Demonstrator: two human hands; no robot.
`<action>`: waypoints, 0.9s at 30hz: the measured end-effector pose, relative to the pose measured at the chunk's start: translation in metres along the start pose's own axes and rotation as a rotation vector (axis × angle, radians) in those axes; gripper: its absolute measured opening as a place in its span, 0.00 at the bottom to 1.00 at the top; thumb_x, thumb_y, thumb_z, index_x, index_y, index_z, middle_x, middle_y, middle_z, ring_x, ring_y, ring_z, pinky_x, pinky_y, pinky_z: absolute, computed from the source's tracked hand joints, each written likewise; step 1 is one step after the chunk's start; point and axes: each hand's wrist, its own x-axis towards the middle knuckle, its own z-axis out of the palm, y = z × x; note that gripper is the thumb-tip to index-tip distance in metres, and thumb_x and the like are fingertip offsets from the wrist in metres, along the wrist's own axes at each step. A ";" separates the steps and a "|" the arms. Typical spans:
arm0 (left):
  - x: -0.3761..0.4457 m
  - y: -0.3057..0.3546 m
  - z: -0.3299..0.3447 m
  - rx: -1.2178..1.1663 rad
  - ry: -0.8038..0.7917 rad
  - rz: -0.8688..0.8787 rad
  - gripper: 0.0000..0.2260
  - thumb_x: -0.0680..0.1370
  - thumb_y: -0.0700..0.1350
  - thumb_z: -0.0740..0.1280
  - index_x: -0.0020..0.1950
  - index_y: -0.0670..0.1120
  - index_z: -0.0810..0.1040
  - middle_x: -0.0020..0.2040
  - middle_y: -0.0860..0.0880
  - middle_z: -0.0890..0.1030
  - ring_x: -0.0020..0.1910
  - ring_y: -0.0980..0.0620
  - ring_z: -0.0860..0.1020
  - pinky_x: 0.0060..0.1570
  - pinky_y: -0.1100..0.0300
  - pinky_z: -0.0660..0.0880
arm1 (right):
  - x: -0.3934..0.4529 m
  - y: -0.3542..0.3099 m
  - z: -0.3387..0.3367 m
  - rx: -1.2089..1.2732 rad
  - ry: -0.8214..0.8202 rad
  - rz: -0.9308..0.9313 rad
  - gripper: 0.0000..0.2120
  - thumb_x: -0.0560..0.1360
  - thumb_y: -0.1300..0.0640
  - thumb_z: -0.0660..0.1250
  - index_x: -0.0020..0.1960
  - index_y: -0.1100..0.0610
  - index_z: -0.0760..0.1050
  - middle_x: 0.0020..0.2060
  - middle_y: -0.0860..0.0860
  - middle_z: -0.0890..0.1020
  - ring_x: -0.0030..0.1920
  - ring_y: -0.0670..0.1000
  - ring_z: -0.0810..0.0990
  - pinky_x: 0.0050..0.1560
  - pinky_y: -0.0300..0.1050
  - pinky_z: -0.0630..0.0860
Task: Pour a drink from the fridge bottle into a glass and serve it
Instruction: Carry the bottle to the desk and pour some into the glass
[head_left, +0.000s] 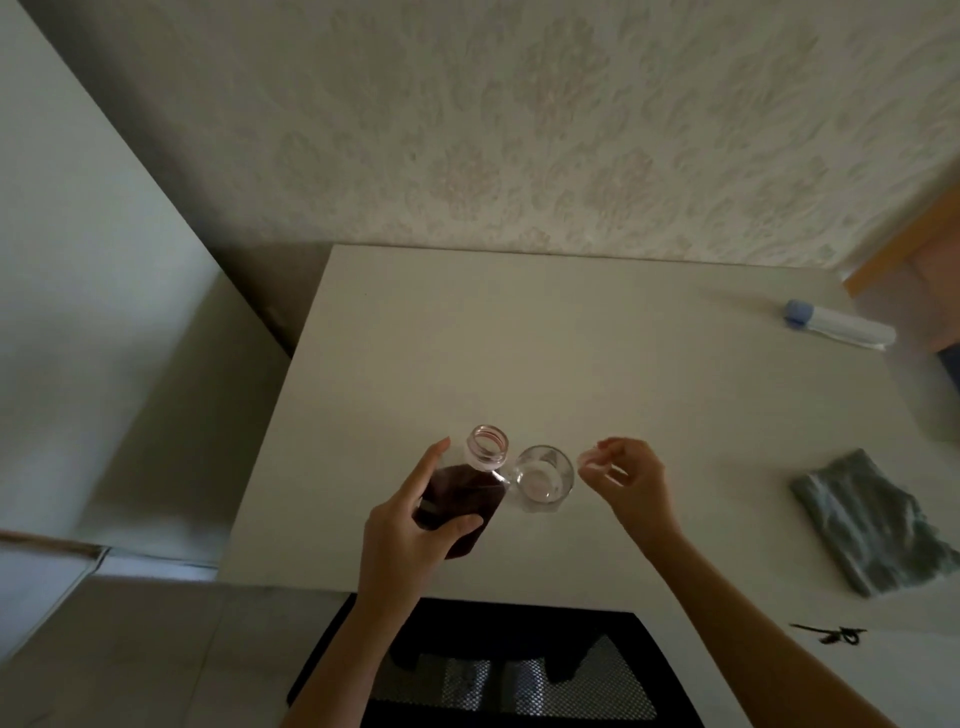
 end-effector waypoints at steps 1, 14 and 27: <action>0.001 -0.002 0.001 -0.001 0.004 -0.004 0.37 0.65 0.45 0.78 0.69 0.62 0.65 0.56 0.56 0.79 0.52 0.60 0.79 0.51 0.52 0.81 | 0.000 0.014 -0.002 -0.022 0.001 0.040 0.10 0.67 0.74 0.70 0.39 0.61 0.74 0.46 0.66 0.78 0.44 0.61 0.81 0.48 0.49 0.79; 0.011 -0.030 0.014 -0.001 0.021 -0.081 0.39 0.63 0.44 0.79 0.69 0.63 0.67 0.55 0.64 0.77 0.54 0.68 0.78 0.52 0.61 0.79 | 0.010 0.086 -0.002 -0.455 -0.008 0.014 0.21 0.60 0.65 0.76 0.50 0.58 0.74 0.49 0.54 0.77 0.51 0.57 0.74 0.48 0.46 0.69; 0.013 -0.015 0.001 0.138 0.049 -0.062 0.39 0.63 0.48 0.79 0.69 0.64 0.66 0.54 0.60 0.79 0.51 0.64 0.79 0.50 0.67 0.78 | 0.002 0.043 0.035 -0.659 -0.317 -0.291 0.42 0.61 0.46 0.76 0.70 0.47 0.61 0.65 0.47 0.71 0.61 0.51 0.73 0.63 0.56 0.69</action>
